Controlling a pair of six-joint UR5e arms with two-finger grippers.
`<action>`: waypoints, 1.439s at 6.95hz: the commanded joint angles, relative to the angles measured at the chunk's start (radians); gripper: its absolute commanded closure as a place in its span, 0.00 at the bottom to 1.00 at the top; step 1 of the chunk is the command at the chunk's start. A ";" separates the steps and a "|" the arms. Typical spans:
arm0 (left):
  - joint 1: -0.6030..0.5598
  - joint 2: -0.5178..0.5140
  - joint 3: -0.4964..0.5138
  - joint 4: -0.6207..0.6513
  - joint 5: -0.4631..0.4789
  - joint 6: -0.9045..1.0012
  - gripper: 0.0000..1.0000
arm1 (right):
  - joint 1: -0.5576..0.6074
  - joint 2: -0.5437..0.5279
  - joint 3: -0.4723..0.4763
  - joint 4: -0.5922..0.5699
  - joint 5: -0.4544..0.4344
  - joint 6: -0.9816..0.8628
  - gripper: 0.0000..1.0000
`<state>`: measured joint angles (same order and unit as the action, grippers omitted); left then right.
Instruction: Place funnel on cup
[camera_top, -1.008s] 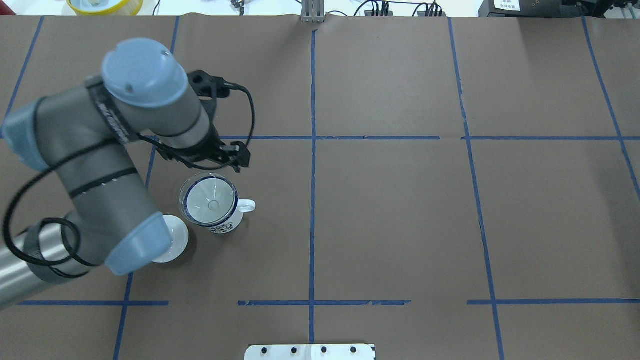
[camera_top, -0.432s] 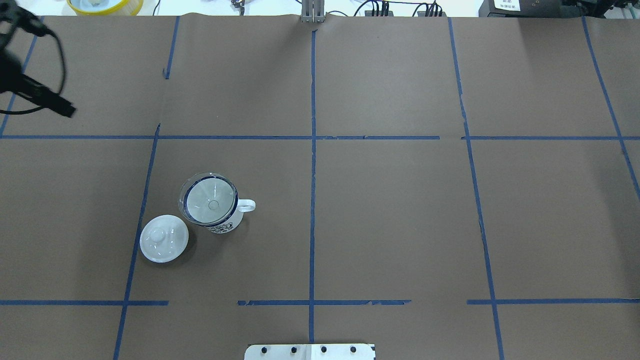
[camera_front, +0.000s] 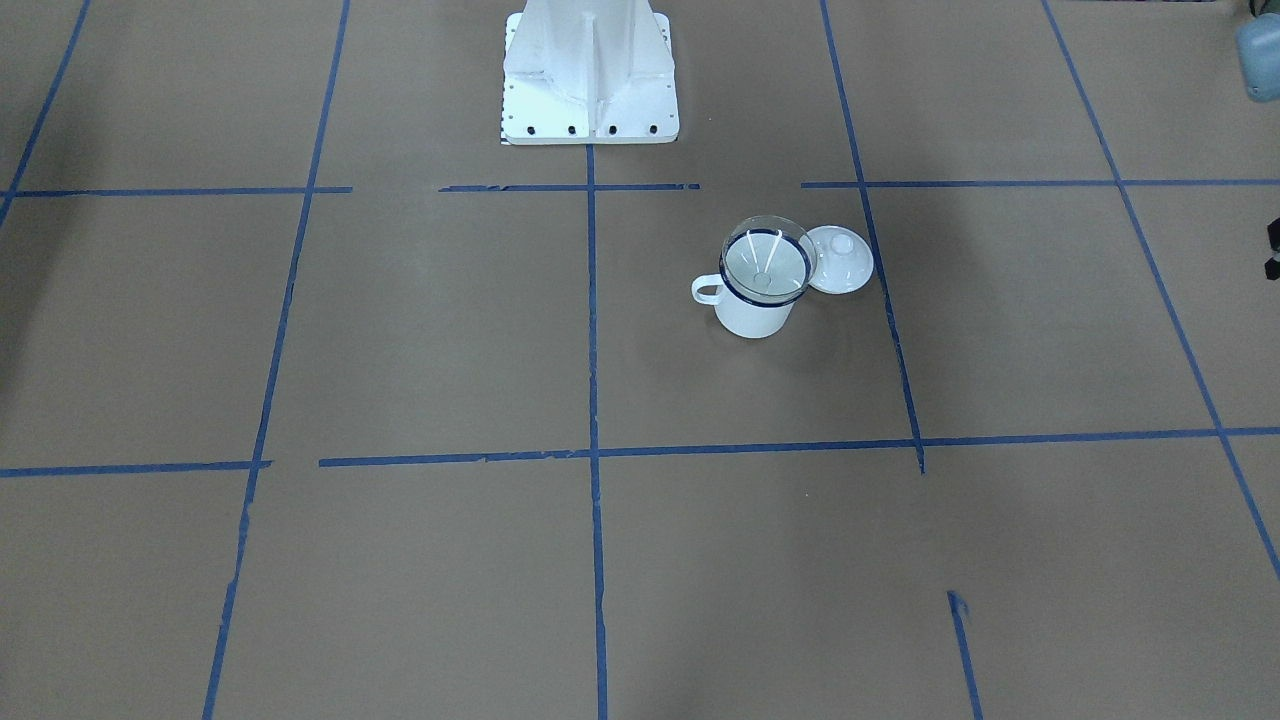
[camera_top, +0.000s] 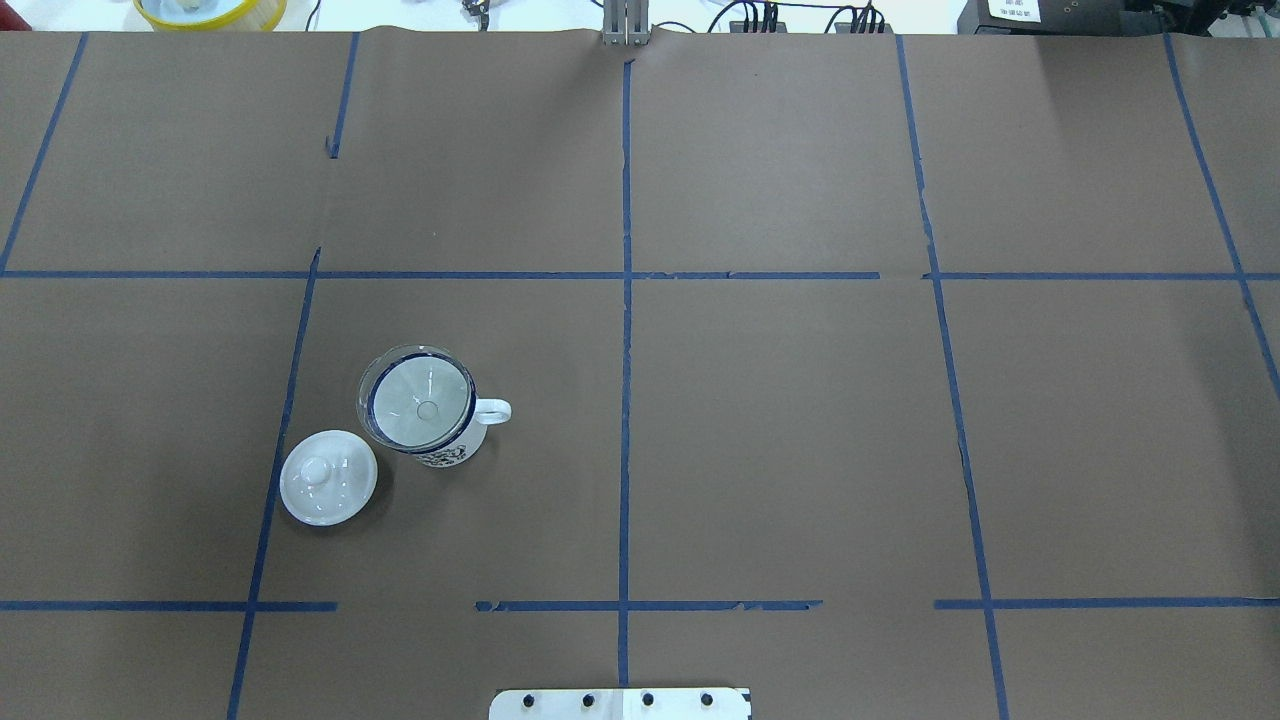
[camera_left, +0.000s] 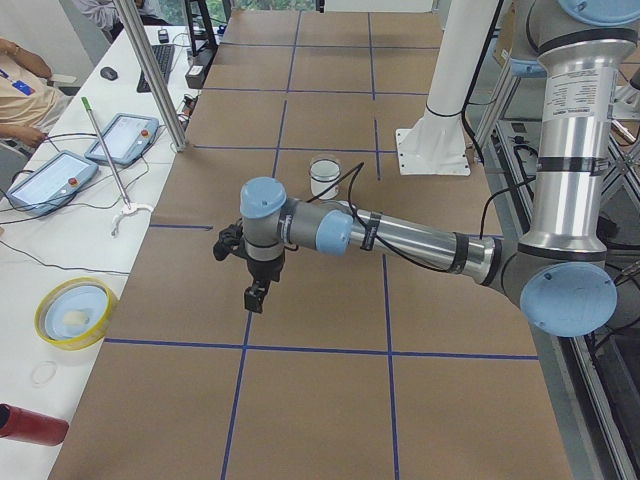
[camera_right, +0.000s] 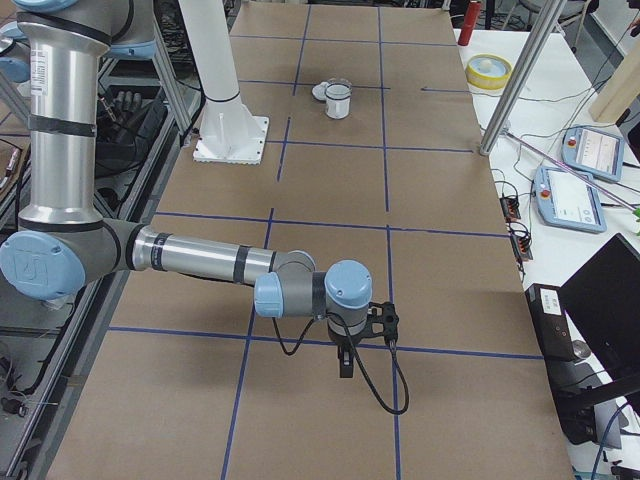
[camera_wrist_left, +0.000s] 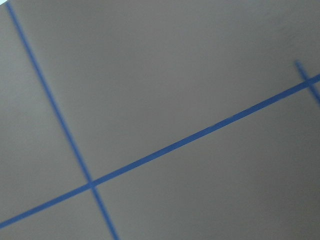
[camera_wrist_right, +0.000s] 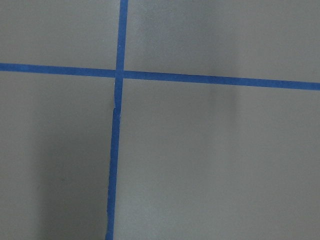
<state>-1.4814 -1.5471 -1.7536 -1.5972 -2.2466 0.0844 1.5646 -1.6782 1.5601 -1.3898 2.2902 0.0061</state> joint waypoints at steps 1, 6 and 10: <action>-0.080 0.096 0.022 0.000 -0.071 0.107 0.00 | 0.000 0.000 0.000 0.000 0.000 0.000 0.00; -0.094 0.093 0.023 0.011 -0.059 0.100 0.00 | 0.000 0.000 0.000 0.000 0.000 0.000 0.00; -0.094 0.097 0.019 0.011 -0.056 0.100 0.00 | 0.000 0.000 0.000 0.000 0.000 0.000 0.00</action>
